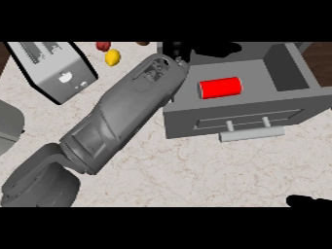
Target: Pick up the can, place it into the drawer and close the drawer
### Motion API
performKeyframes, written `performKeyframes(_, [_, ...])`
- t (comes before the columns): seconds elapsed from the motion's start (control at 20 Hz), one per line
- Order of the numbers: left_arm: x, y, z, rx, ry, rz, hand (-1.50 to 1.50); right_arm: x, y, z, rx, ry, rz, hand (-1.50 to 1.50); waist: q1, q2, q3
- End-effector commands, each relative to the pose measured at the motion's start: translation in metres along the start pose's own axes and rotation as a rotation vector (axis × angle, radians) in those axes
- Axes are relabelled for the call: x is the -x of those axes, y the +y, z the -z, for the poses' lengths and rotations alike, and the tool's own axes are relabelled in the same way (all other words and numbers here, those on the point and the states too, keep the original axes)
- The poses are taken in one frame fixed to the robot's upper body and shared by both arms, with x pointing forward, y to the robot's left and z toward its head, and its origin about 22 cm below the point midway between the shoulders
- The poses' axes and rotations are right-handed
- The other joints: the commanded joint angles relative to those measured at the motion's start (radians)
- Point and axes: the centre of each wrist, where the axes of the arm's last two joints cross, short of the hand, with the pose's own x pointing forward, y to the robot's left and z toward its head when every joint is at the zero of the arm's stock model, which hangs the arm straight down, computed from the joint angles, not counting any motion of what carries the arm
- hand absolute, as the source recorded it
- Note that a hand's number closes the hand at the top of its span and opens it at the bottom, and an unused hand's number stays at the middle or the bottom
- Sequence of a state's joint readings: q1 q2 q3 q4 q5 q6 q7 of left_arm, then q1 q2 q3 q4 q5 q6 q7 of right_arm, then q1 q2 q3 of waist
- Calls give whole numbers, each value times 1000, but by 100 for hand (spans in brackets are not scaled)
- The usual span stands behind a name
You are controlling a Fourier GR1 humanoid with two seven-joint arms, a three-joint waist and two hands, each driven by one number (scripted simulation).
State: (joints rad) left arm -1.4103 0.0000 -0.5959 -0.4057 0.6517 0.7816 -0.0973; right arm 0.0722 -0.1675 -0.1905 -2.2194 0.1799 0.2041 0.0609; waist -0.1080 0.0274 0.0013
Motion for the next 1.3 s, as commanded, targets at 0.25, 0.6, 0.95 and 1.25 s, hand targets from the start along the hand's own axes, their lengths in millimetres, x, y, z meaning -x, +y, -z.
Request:
performKeyframes(0.25, [-15, -8, -6, -30, -38, -55, -150, 2, 21, 14, -73, -58, -311, -150, 39, -9, 0])
performKeyframes(0.6, [-35, -14, -7, -23, -41, -50, -150, 29, 53, 32, -168, -40, -550, -150, 85, -18, 0])
performKeyframes(0.95, [-25, 6, 4, -24, -9, -54, -150, 52, 85, 29, -243, 26, -755, -150, 116, -28, -1])
performKeyframes(1.25, [-32, 41, 18, -43, -32, -50, -150, 104, 114, 30, -155, 51, -714, -150, 122, -27, 0])
